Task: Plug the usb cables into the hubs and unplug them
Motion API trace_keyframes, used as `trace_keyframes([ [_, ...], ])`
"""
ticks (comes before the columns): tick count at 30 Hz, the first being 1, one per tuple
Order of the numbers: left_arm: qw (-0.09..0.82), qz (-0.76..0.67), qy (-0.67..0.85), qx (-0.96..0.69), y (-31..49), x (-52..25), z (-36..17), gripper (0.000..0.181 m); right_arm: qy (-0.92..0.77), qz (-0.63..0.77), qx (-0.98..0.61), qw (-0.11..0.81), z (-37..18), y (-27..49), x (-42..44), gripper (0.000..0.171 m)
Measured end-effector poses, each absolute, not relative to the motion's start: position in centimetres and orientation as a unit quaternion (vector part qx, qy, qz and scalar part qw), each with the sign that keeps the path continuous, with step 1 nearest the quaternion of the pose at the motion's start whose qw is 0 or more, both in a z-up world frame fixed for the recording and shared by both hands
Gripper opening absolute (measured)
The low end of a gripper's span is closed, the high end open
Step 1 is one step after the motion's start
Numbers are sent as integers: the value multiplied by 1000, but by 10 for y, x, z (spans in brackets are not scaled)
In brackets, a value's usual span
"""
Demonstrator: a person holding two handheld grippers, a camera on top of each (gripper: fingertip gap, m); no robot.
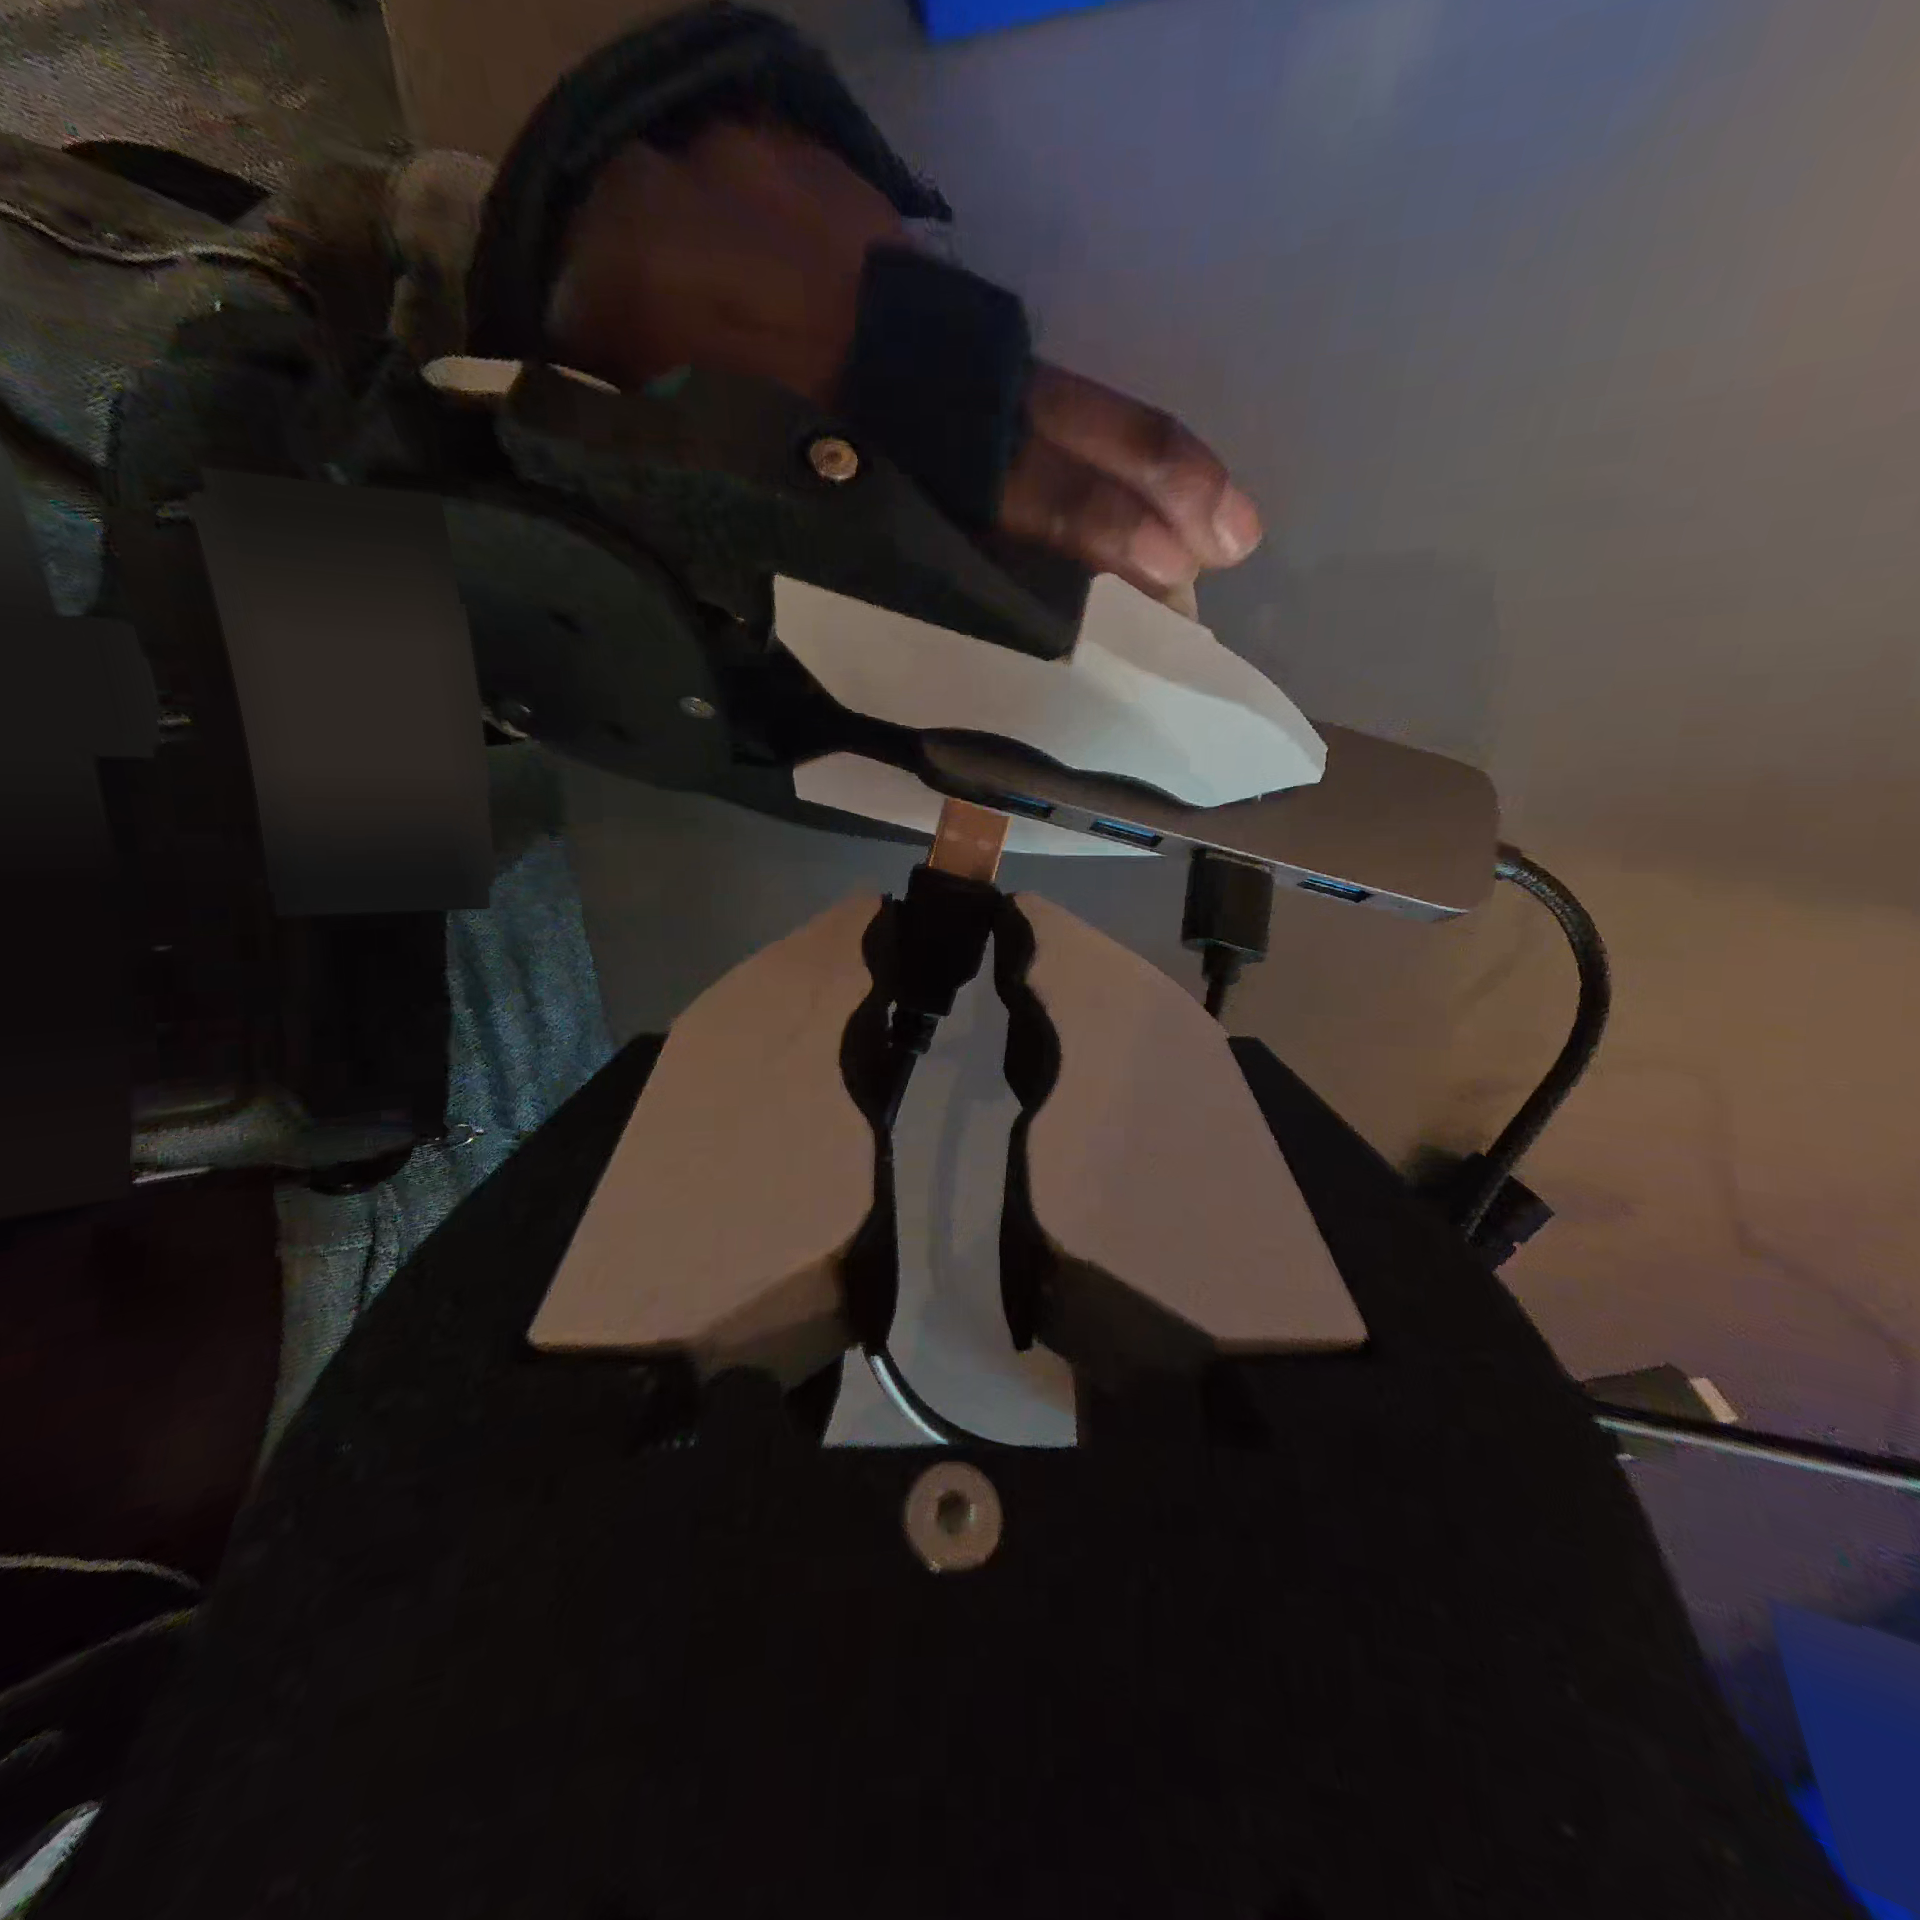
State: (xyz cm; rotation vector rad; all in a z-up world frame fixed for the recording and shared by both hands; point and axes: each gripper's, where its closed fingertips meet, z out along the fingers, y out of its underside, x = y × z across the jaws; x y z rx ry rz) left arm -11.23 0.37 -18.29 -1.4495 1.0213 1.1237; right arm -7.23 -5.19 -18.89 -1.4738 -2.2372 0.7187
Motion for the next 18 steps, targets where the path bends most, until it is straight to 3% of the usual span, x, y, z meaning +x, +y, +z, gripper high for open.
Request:
trace_keyframes([
  [18, 478, 480, 471, -565, 8, -91, -195, 13, -816, 219, -511, 156, -197, -39, -66, 16],
])
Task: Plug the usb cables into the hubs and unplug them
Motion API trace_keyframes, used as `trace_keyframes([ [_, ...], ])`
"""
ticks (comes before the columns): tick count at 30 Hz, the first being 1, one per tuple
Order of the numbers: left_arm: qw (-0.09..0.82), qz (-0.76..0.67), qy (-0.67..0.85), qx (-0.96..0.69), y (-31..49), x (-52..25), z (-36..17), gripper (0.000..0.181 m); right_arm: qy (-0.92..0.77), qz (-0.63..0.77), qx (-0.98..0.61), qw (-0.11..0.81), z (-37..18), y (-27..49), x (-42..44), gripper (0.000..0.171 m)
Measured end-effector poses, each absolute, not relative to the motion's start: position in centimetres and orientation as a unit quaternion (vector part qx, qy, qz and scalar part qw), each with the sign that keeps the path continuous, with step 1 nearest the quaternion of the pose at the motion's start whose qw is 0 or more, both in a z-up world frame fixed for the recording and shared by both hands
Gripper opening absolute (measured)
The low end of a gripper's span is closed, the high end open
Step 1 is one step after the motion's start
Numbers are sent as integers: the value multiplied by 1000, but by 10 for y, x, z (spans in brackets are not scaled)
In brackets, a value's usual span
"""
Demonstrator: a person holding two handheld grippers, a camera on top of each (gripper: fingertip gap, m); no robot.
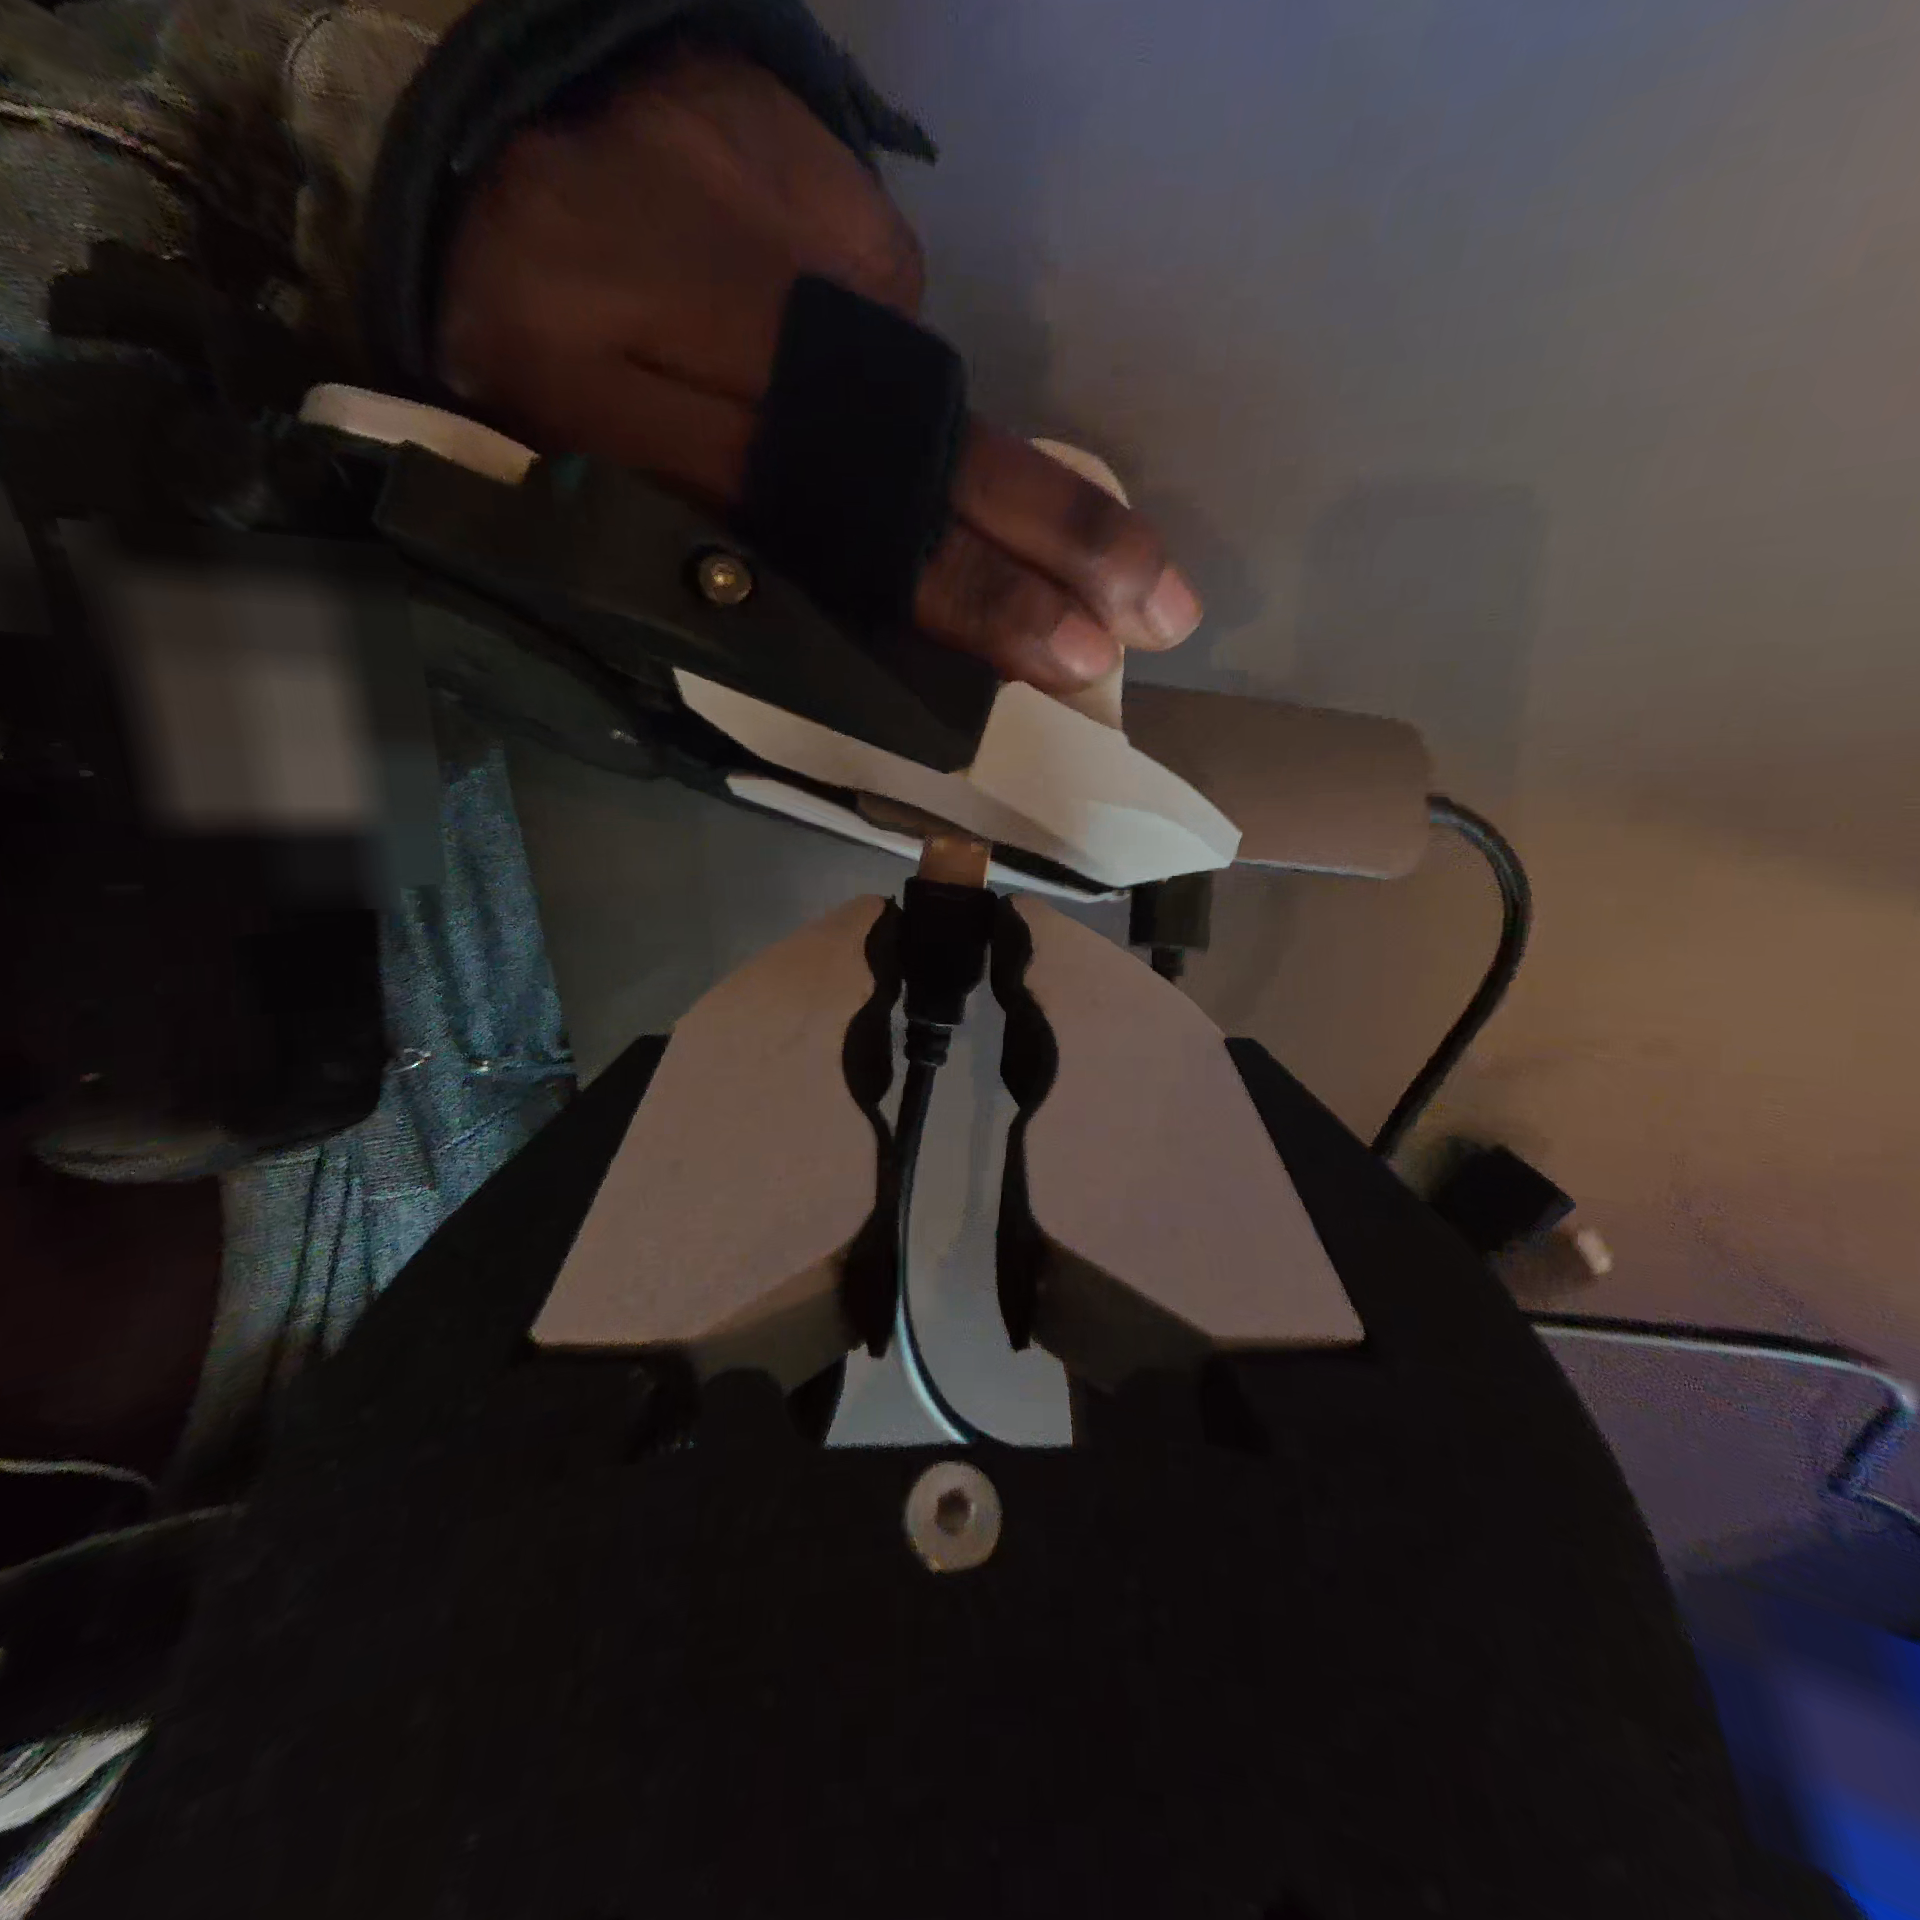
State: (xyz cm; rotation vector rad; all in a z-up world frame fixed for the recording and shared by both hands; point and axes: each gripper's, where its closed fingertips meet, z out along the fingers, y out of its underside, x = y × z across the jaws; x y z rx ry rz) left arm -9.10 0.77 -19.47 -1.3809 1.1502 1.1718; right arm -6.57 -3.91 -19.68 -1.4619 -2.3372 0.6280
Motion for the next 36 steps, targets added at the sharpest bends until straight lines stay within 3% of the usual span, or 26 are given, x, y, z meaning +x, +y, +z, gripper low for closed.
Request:
trace_keyframes([
  [13, 519, 437, 450, -581, 9, -84, -193, 15, -818, 246, -480, 201, -197, -36, -69, 15],
  [19, 495, 434, 401, -637, 13, -109, -199, 45, -808, 250, -491, 210, -200, -34, -67, 15],
  [25, 461, 463, 418, -632, 12, -114, -206, 15, -807, 241, -498, 208, -201, -34, -64, 15],
  [31, 496, 447, 444, -598, 7, -98, -198, 12, -824, 246, -468, 206, -193, -44, -54, 15],
  [36, 471, 479, 478, -566, 6, -90, -201, 12, -835, 224, -471, 175, -202, -45, -47, 15],
])
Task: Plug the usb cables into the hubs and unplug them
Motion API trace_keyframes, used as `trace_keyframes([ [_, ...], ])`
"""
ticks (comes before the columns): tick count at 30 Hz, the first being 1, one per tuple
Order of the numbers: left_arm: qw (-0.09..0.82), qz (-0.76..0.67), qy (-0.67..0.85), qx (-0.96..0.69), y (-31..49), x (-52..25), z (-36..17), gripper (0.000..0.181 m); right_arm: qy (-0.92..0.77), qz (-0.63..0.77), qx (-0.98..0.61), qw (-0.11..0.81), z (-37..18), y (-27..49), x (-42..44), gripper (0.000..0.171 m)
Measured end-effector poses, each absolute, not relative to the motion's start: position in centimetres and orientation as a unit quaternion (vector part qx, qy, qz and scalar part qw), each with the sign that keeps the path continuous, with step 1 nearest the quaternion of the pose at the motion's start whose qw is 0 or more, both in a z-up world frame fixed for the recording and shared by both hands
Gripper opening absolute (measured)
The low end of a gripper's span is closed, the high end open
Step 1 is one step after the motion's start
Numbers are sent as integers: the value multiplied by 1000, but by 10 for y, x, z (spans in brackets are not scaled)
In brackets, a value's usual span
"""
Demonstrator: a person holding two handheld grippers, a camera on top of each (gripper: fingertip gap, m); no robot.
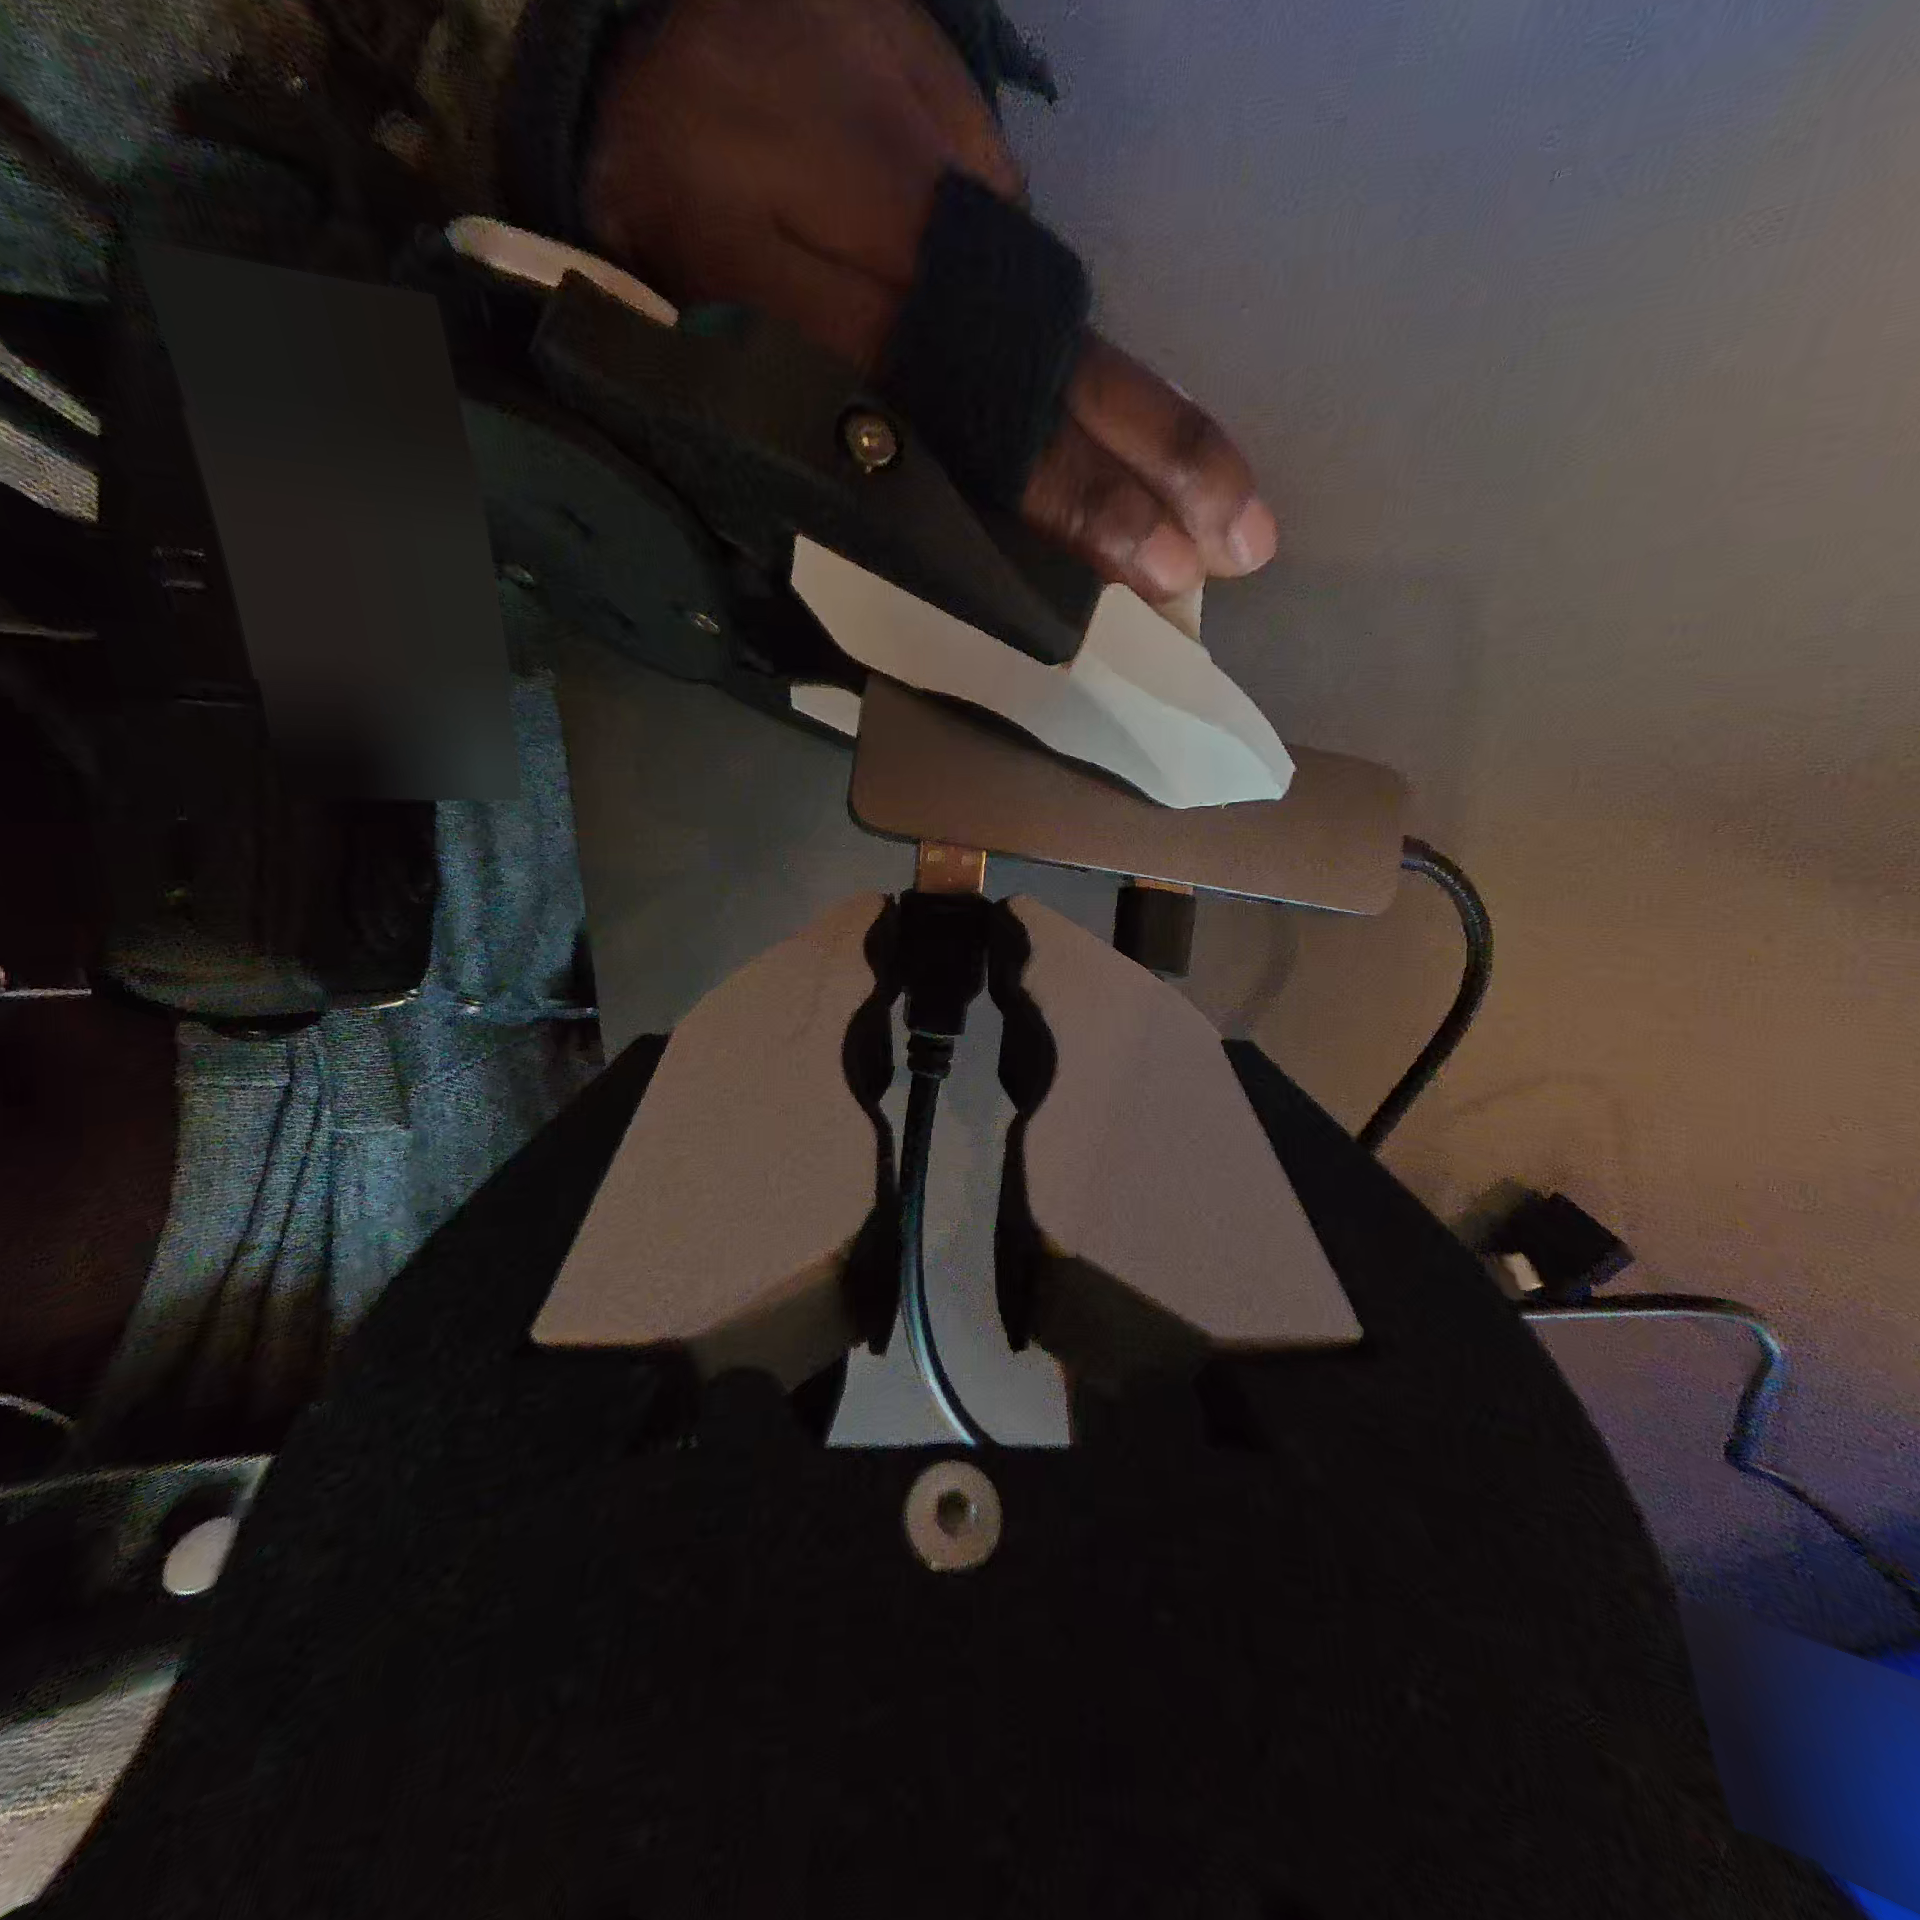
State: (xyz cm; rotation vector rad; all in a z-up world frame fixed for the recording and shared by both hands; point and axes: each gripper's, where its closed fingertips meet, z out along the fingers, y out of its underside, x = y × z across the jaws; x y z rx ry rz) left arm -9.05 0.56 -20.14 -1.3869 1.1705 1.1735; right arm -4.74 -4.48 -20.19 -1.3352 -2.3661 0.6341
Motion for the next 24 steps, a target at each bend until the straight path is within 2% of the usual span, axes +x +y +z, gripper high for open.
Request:
trace_keyframes([
  [13, 372, 554, 516, -537, 8, -92, -201, 12, -839, 180, -494, 138, -208, -40, -49, 15],
  [18, 396, 531, 500, -558, 9, -98, -203, 12, -843, 183, -485, 142, -207, -39, -56, 16],
  [20, 408, 525, 486, -567, 11, -103, -202, 13, -838, 189, -484, 167, -205, -37, -61, 21],
  [21, 417, 514, 478, -577, 10, -106, -204, 13, -835, 190, -481, 186, -203, -35, -63, 32],
  [24, 448, 484, 447, -604, 6, -116, -200, 13, -831, 160, -462, 265, -193, -19, -61, 33],
])
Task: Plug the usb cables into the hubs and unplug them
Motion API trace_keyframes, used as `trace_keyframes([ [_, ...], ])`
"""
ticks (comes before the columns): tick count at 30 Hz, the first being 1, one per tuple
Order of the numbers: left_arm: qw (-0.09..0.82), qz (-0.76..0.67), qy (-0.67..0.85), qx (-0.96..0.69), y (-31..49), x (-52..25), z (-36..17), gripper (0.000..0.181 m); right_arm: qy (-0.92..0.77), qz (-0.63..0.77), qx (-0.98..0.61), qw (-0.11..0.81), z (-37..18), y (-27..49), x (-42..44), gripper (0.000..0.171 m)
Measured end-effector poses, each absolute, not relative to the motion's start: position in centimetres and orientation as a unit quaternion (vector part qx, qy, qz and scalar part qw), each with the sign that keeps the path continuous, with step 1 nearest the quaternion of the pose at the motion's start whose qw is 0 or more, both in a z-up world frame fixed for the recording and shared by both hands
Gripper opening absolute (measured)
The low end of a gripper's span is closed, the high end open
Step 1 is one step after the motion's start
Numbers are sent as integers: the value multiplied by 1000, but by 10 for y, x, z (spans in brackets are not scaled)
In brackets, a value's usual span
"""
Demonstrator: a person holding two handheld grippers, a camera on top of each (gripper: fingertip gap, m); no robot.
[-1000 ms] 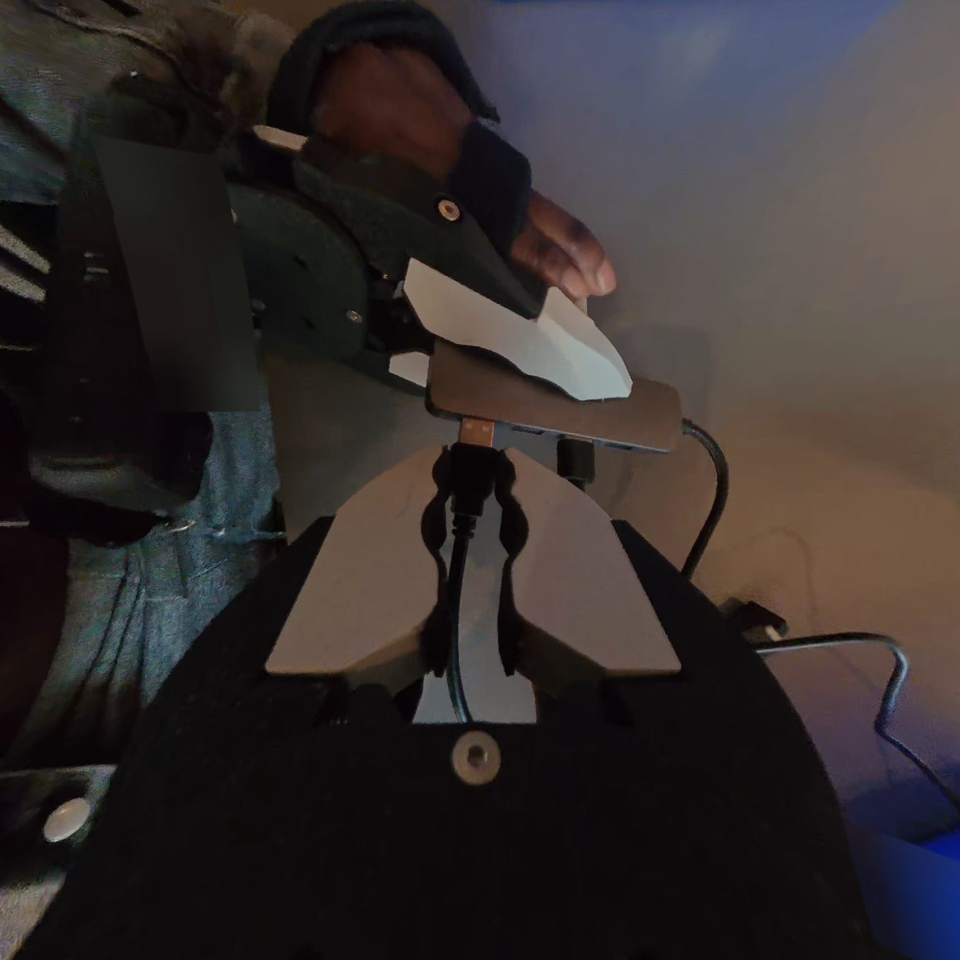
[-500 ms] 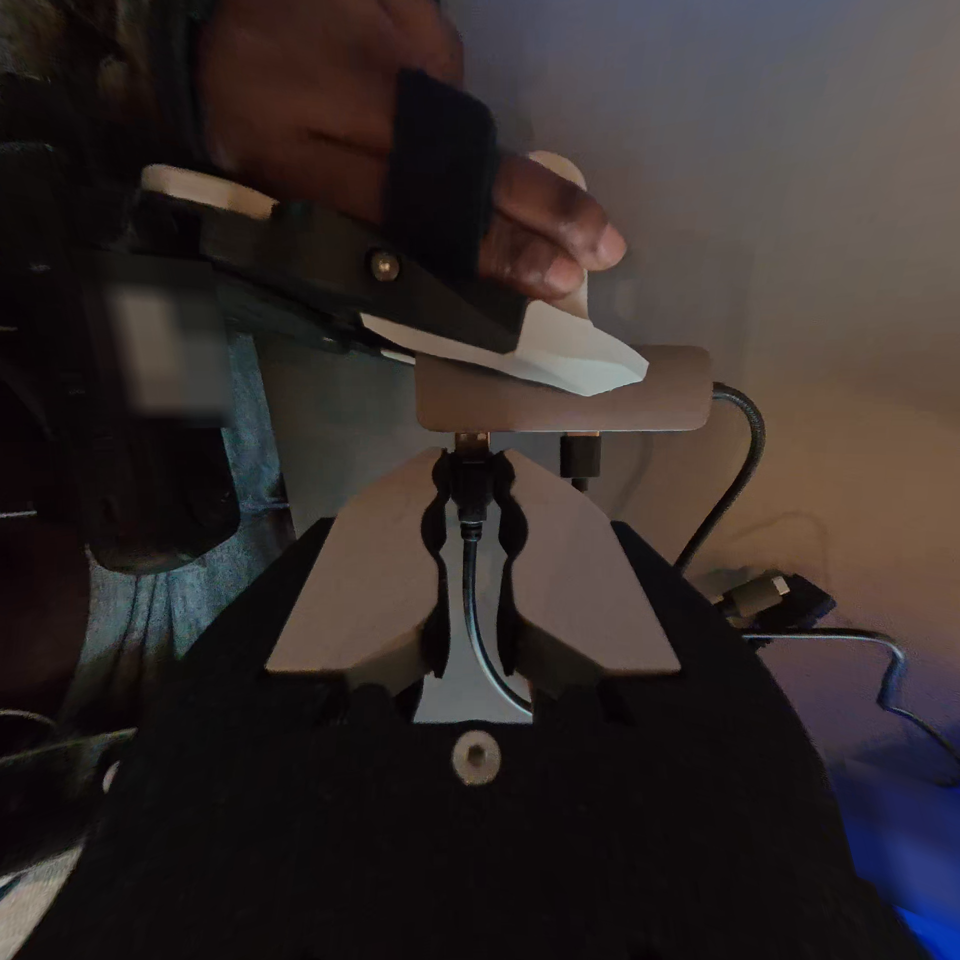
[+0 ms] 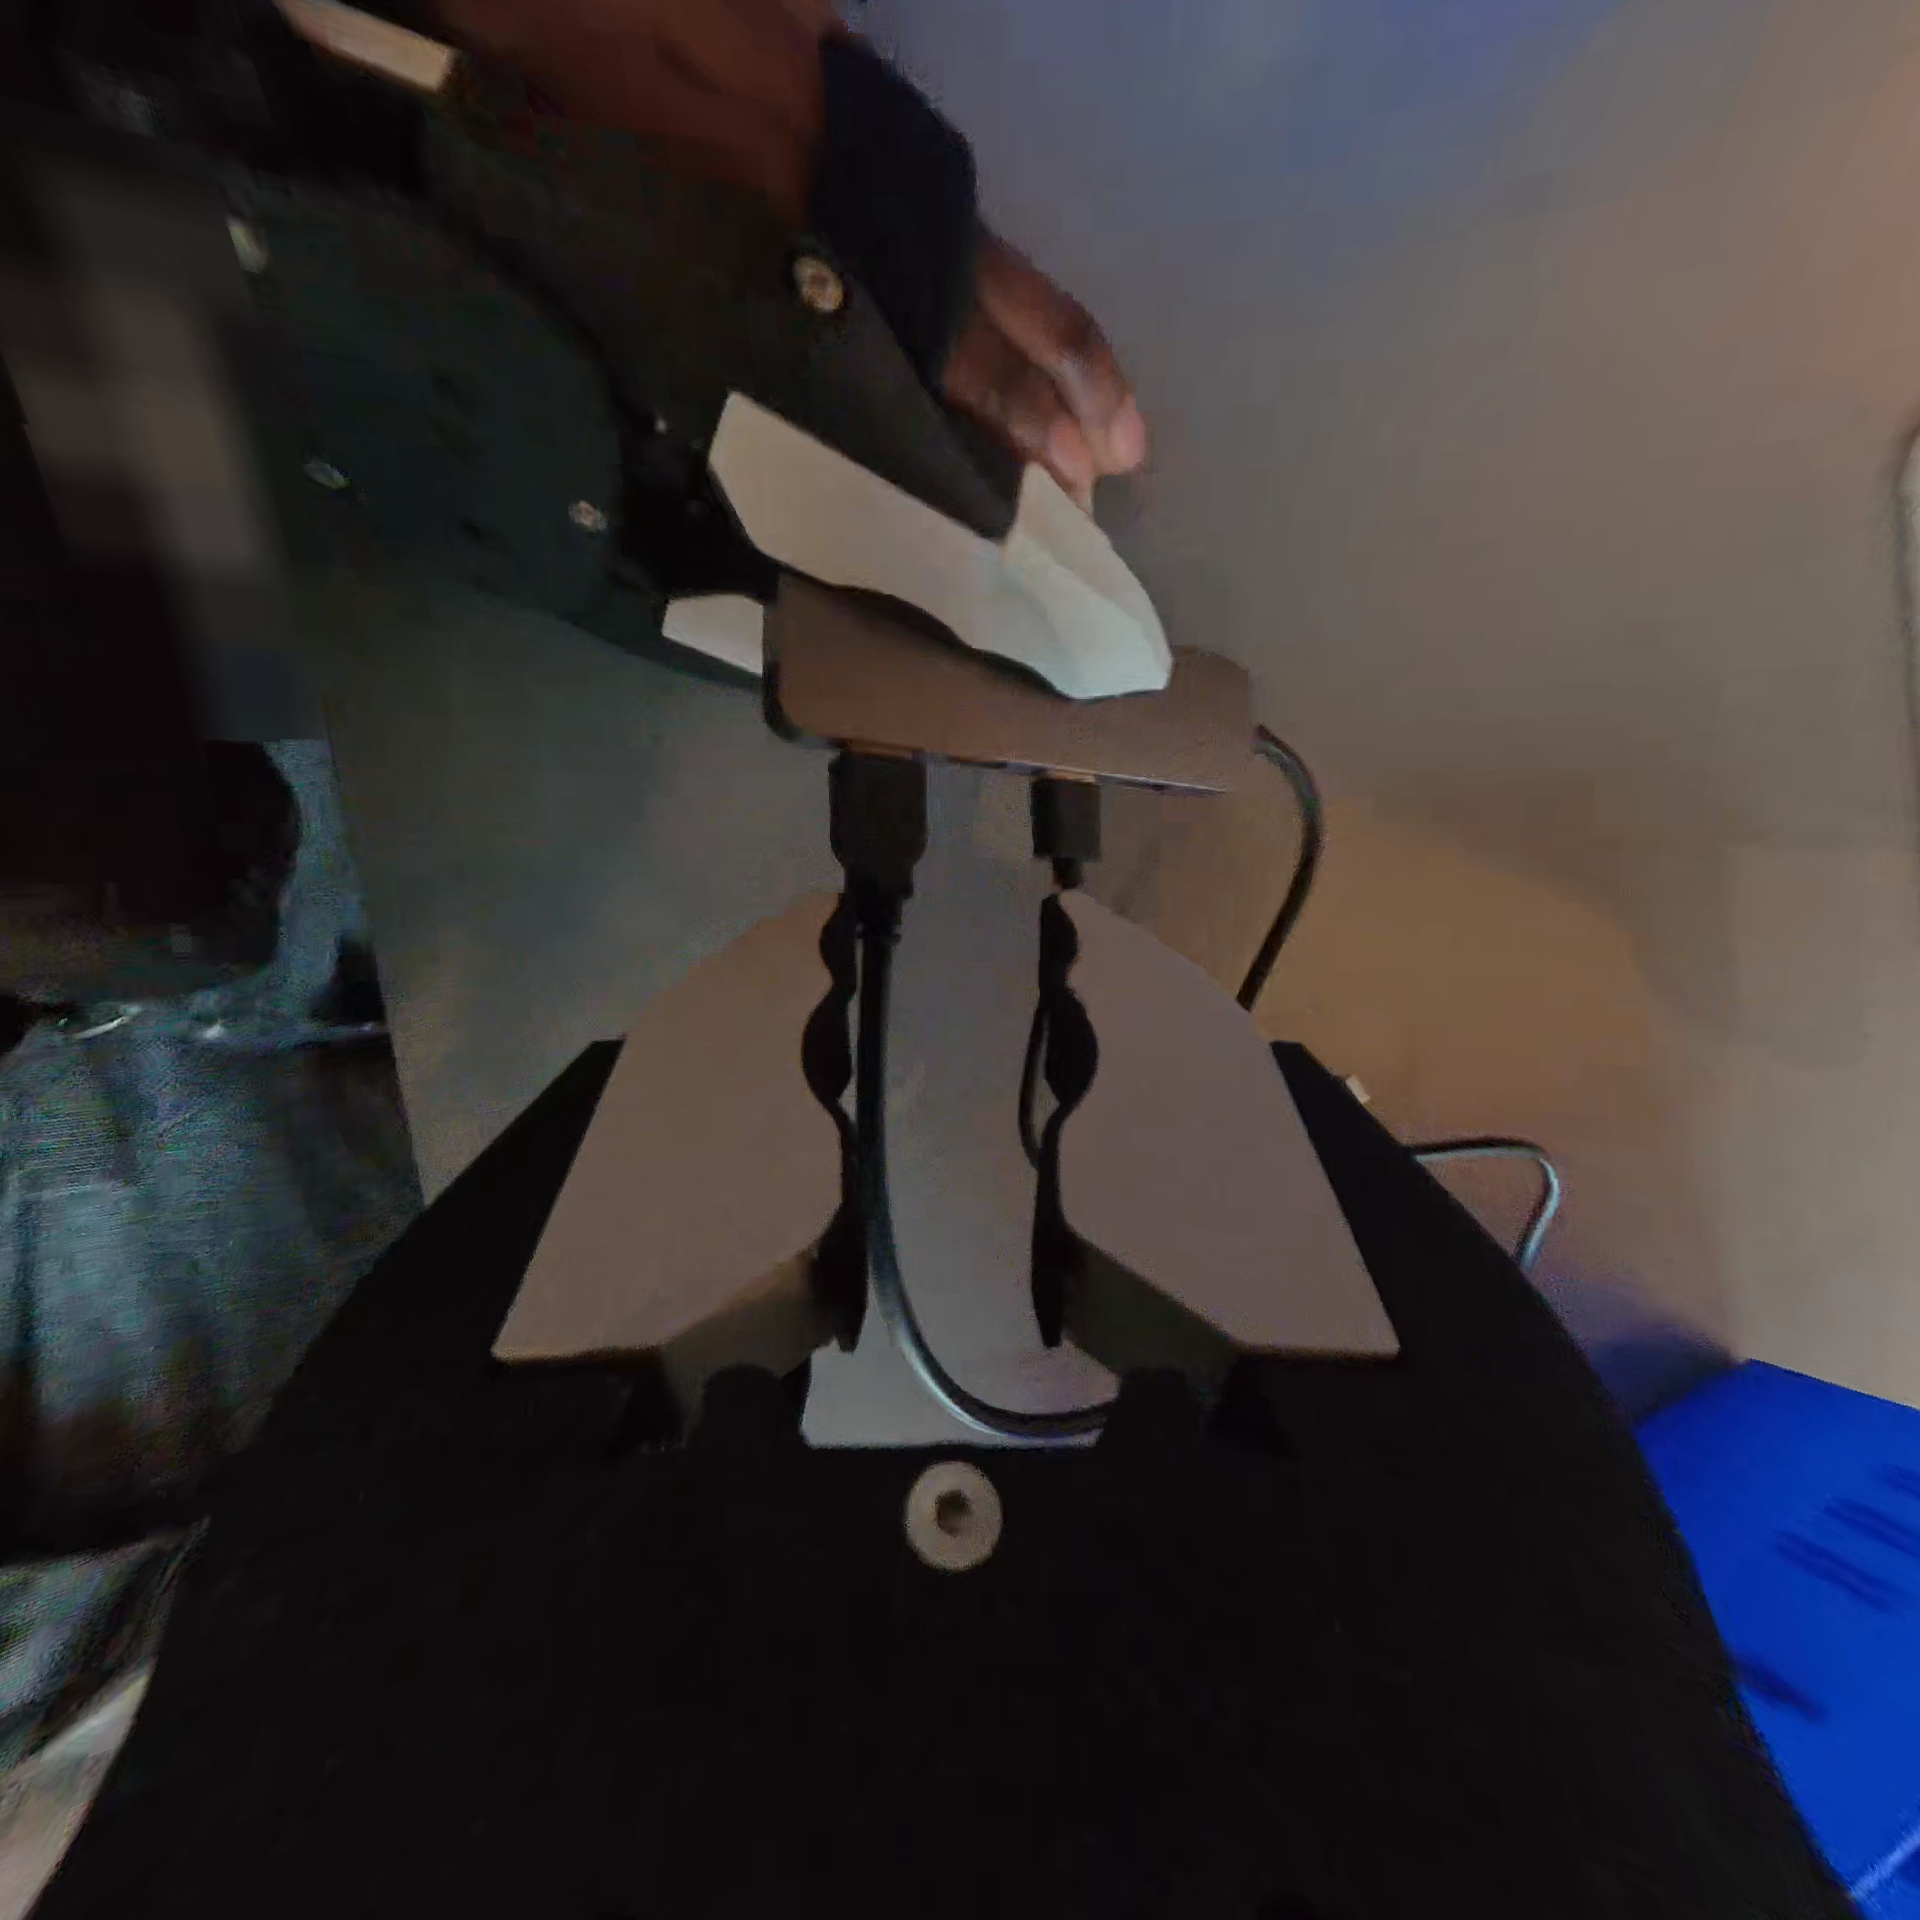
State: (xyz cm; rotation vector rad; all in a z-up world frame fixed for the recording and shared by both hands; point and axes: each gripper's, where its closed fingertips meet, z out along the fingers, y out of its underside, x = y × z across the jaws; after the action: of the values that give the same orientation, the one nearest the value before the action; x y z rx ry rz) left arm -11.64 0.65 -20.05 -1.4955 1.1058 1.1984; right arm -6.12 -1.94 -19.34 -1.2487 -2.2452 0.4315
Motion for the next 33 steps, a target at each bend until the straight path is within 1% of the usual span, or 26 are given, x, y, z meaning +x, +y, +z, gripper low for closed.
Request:
trace_keyframes([
  [2, 480, 457, 413, -625, 6, -122, -194, 13, -806, 205, -457, 314, -175, -21, -62, 28],
  [6, 527, 395, 357, -663, 4, -132, -187, 14, -723, 324, -419, 443, -113, -19, -54, 36],
  [7, 537, 379, 344, -670, 3, -134, -186, 13, -691, 362, -397, 483, -92, -19, -48, 41],
  [10, 583, 305, 296, -692, 1, -134, -179, 14, -546, 506, -319, 587, -21, -15, -13, 68],
  [12, 609, 248, 265, -705, 0, -133, -175, 13, -429, 590, -282, 623, 16, -3, 22, 81],
  [14, 631, 199, 239, -711, -1, -133, -171, 14, -364, 624, -275, 634, 31, 12, 46, 113],
  [16, 646, 162, 220, -713, -3, -133, -167, 14, -358, 598, -295, 654, 28, 26, 53, 114],
  [17, 654, 149, 211, -711, -3, -134, -164, 14, -363, 575, -305, 666, 25, 31, 54, 111],
  [18, 660, 137, 204, -710, -4, -135, -162, 14, -374, 556, -312, 674, 20, 33, 55, 102],
  [19, 664, 128, 198, -710, -5, -135, -161, 14, -380, 537, -322, 680, 15, 36, 54, 98],
  [20, 668, 122, 192, -709, -5, -137, -159, 14, -384, 517, -335, 688, 9, 39, 53, 86],
  [21, 671, 117, 187, -708, -5, -138, -158, 14, -386, 496, -347, 696, 3, 43, 52, 62],
  [23, 677, 108, 178, -706, -7, -139, -156, 14, -373, 458, -353, 725, -3, 49, 54, 23],
  [24, 681, 103, 174, -704, -8, -140, -154, 14, -370, 443, -360, 733, -6, 52, 55, 9],
  [25, 684, 97, 169, -703, -9, -140, -153, 14, -373, 434, -369, 732, -9, 55, 54, 0],
  [28, 698, 71, 148, -697, -12, -144, -147, 14, -350, 424, -381, 743, -9, 64, 64, 0],
  [33, 734, 12, 109, -670, -19, -149, -133, 13, -304, 461, -386, 739, -20, 78, 87, 0],
])
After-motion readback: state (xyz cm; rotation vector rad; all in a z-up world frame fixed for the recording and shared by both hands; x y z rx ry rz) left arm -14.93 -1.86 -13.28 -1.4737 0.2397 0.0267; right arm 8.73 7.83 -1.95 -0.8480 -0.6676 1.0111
